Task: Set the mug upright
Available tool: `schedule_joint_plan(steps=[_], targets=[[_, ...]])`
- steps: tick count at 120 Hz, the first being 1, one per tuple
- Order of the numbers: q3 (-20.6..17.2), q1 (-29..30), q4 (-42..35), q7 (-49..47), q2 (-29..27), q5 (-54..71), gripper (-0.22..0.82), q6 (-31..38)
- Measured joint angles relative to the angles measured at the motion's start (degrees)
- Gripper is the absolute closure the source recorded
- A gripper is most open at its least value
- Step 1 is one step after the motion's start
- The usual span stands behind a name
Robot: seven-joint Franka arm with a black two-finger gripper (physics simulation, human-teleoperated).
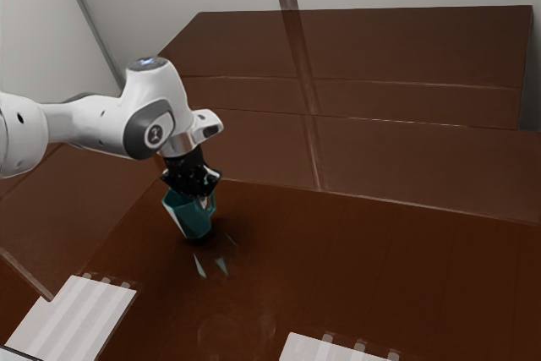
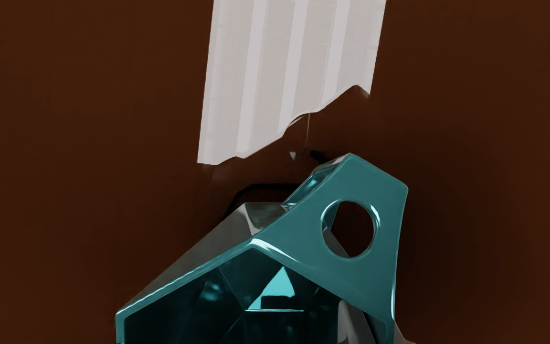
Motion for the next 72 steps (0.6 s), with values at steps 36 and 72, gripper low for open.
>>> schedule_joint_plan(steps=[36, 72], targets=[[-1.4, 0.3, 0.0, -5.7, 3.0, 0.1, 0.79, 2.1], [-2.1, -0.2, 0.1, -9.2, 1.5, 0.2, 0.35, 2.1]])
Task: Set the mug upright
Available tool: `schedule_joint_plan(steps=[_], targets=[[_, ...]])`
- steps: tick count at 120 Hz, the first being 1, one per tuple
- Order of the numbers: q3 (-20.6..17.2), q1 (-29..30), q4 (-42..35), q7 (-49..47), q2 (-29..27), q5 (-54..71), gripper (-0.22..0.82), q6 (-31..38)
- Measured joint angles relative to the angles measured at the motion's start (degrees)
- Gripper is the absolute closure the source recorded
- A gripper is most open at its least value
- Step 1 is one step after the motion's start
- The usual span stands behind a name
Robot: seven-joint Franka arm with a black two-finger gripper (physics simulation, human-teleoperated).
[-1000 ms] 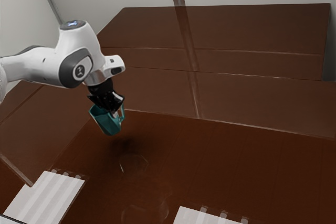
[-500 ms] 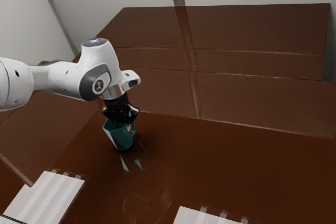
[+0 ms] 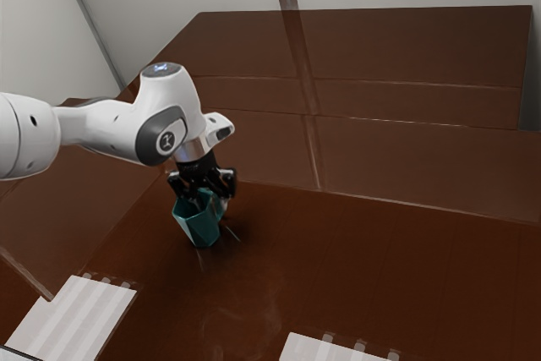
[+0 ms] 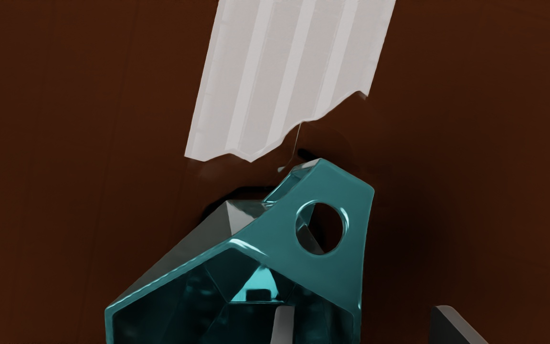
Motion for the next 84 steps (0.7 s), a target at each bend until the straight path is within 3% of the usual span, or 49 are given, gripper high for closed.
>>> schedule_joint_plan(steps=[14, 31, 55, 84], targets=[[-0.3, -0.1, 0.2, -0.8, -2.2, 0.0, 0.2, -0.6], [-0.4, -0.1, 1.6, -1.5, -5.3, -0.1, 0.1, -2.4], [-0.4, 0.1, 8.6, 0.6, -5.7, 0.4, 0.04, -5.1], [-1.4, 0.0, 21.2, 3.3, -4.4, 2.7, 0.01, -14.0]])
